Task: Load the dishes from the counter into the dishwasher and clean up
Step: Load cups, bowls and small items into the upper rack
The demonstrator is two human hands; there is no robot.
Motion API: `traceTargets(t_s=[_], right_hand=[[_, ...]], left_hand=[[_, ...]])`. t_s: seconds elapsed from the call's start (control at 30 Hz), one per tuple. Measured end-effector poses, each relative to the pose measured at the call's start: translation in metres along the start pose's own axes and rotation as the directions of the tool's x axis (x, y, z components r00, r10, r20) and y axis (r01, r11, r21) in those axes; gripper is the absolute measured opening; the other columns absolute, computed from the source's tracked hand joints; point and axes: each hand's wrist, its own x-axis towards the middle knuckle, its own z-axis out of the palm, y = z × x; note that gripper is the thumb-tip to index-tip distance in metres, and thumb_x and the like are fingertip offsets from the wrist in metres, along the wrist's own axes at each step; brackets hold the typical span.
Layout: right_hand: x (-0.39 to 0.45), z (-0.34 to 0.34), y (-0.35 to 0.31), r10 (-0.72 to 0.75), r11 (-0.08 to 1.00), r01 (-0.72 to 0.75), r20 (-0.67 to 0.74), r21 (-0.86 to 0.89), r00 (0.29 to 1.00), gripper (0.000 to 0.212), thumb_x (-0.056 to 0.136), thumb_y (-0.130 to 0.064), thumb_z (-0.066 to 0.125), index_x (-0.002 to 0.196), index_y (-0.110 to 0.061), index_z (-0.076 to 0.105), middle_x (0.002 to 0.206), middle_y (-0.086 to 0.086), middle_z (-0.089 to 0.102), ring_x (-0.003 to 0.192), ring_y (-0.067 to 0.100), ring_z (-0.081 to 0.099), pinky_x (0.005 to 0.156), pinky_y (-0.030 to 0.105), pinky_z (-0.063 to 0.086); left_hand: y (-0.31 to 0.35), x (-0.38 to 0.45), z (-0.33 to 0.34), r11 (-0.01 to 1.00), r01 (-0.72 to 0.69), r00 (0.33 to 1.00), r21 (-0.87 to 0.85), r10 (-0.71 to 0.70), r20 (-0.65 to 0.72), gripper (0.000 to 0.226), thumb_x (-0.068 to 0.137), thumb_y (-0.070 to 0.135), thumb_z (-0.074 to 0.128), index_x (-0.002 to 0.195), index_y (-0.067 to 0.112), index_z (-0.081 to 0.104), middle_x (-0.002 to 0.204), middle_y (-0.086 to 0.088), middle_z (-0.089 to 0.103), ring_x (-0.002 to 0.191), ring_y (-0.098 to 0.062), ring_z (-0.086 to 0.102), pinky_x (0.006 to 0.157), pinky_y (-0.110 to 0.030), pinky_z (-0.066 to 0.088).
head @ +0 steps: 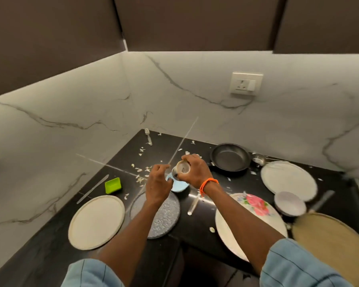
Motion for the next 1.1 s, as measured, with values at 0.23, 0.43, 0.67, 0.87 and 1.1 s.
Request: traceTargets(t_s=[0.23,0.43,0.67,0.87,1.1], right_hand=[[-0.113,-0.098,0.019,0.101,0.994,-0.105,-0.128,-0.021,0.987,0.063,0.060,-0.039,0.088,0.115,-0.020,0.062,0.109,0.000,0.063,0.095,0.014,0.060,0.084,0.028,0.053],[-0.219,-0.146,0.041,0.245,0.957,-0.268,-0.184,-0.114,0.952,0.060,0.056,-0.036,0.087,0.109,-0.021,0.063,0.105,-0.003,0.063,0.094,0.014,0.060,0.082,0.028,0.052],[-0.343,-0.160,0.053,0.429,0.873,-0.478,-0.312,-0.098,0.848,0.064,0.051,-0.039,0.082,0.111,-0.018,0.067,0.106,0.001,0.066,0.096,0.019,0.061,0.082,0.024,0.047],[-0.460,-0.171,0.059,0.566,0.777,-0.629,-0.425,-0.009,0.706,0.061,0.055,-0.051,0.071,0.110,-0.024,0.065,0.106,-0.005,0.063,0.096,0.012,0.058,0.082,0.026,0.048],[-0.590,-0.204,0.087,0.726,0.591,-0.796,-0.517,0.131,0.454,0.063,0.055,-0.036,0.077,0.115,-0.023,0.063,0.112,-0.003,0.060,0.105,0.018,0.057,0.090,0.029,0.048]], left_hand=[[0.102,-0.059,0.016,0.982,-0.162,0.984,-0.095,0.167,0.053,0.040,0.078,0.004,0.080,0.115,0.018,0.071,0.115,-0.004,0.065,0.099,-0.022,0.067,0.079,-0.032,0.058],[0.167,-0.112,0.038,0.950,-0.255,0.944,-0.182,0.285,0.165,0.041,0.081,0.002,0.068,0.120,0.017,0.071,0.121,-0.002,0.065,0.105,-0.018,0.063,0.083,-0.025,0.049],[0.216,-0.192,0.063,0.895,-0.270,0.833,-0.356,0.402,0.380,0.025,0.083,0.011,0.069,0.106,0.020,0.076,0.095,0.004,0.072,0.077,-0.011,0.064,0.078,-0.028,0.051],[0.264,-0.279,0.089,0.861,-0.297,0.664,-0.414,0.498,0.558,0.028,0.096,0.032,0.061,0.077,0.014,0.071,0.071,0.006,0.069,0.069,-0.015,0.060,0.068,-0.036,0.048],[0.336,-0.384,0.137,0.776,-0.393,0.350,-0.494,0.623,0.700,0.027,0.093,0.045,0.066,0.083,0.023,0.076,0.070,0.006,0.071,0.069,-0.007,0.065,0.069,-0.031,0.051]])
